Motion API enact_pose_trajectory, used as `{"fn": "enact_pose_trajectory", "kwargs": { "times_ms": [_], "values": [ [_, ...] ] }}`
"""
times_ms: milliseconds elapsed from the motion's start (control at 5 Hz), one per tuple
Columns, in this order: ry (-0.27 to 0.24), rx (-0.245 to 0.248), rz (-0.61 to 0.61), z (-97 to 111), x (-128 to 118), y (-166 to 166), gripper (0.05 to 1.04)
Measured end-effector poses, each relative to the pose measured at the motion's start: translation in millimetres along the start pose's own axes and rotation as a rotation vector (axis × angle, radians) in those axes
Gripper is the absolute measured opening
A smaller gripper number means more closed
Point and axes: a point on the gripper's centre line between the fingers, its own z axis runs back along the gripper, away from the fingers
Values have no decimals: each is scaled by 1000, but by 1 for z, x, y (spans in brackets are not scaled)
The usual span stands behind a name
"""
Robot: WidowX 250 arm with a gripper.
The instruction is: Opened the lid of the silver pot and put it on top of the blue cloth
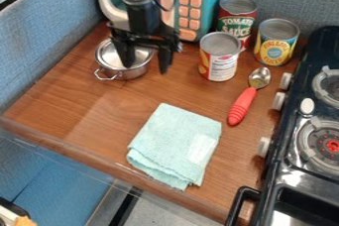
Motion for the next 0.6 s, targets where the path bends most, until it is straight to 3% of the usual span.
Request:
{"fn": "enact_pose_trajectory", "kwargs": {
  "times_ms": [600],
  "values": [
    [42,54,34,-29,50,45,999]
  ]
}}
